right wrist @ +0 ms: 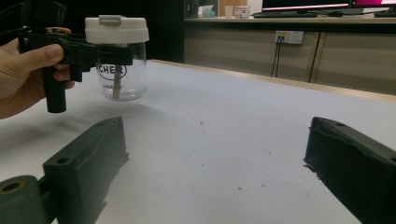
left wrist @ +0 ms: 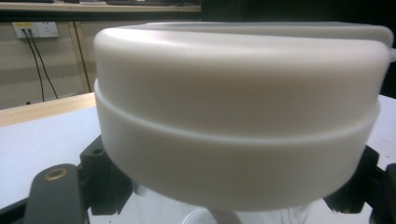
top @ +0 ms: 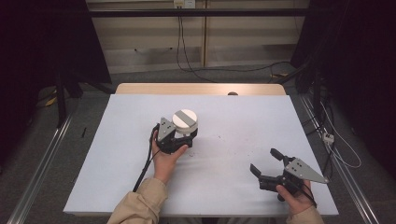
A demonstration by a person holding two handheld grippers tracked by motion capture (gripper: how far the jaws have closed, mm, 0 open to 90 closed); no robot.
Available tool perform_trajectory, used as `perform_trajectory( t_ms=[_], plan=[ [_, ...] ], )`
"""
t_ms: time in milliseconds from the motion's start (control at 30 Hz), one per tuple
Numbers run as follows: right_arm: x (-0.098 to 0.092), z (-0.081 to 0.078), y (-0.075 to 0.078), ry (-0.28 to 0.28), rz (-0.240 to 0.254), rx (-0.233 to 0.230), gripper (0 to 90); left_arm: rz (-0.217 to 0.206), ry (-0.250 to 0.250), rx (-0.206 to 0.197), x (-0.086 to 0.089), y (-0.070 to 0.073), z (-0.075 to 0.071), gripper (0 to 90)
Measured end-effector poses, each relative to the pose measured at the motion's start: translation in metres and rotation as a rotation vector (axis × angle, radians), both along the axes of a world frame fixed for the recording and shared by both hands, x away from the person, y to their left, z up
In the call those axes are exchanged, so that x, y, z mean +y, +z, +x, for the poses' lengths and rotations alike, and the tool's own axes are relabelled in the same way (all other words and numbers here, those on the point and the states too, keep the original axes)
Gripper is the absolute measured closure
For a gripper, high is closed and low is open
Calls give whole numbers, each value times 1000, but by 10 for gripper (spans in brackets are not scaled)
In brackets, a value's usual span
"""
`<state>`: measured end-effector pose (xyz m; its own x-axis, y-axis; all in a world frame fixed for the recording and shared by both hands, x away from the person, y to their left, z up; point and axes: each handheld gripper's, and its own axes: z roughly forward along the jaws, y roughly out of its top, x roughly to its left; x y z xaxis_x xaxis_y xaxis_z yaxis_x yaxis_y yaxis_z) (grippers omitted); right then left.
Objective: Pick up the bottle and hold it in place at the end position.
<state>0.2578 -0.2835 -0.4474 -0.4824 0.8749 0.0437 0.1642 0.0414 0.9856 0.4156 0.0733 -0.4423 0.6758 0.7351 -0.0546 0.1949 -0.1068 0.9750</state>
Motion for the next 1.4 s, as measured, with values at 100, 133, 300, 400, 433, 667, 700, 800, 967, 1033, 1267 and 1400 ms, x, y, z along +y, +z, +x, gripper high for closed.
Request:
perform_trajectory(
  t_ms=[100,133,300,400,433,667,700,800,967,1033,1267,1400],
  plan=[
    [-1,0,0,-5,1,2,50,-8,2,1,-2,-1,2,185],
    [-1,0,0,-5,2,2,50,-5,0,-2,-3,-1,3,185],
    [-2,-1,0,-13,-2,2,50,-11,-1,3,-7,-2,8,185],
    [-2,0,0,-16,1,6,50,-17,-1,0,-10,-2,9,185],
    [-2,-1,0,-17,2,7,50,-11,-8,2,-13,-2,11,185],
    [-3,-2,0,-21,-5,3,51,-22,-17,6,-22,-5,15,185],
    [-3,-2,-1,-21,-5,3,51,-17,-15,8,-23,-6,16,185],
    [-3,-2,-1,-18,-6,3,51,-12,-12,11,-24,-8,18,185],
    [-4,-3,-1,-18,-9,3,51,-13,-5,16,-25,-10,20,185],
    [-4,-3,-1,-21,-5,4,51,-8,-9,14,-25,-10,20,185],
    [-3,-3,-1,-20,-9,7,51,6,-19,8,-35,-7,20,185],
    [-4,-4,-1,-22,-14,4,51,3,-30,10,-41,-7,21,185]
  ],
)
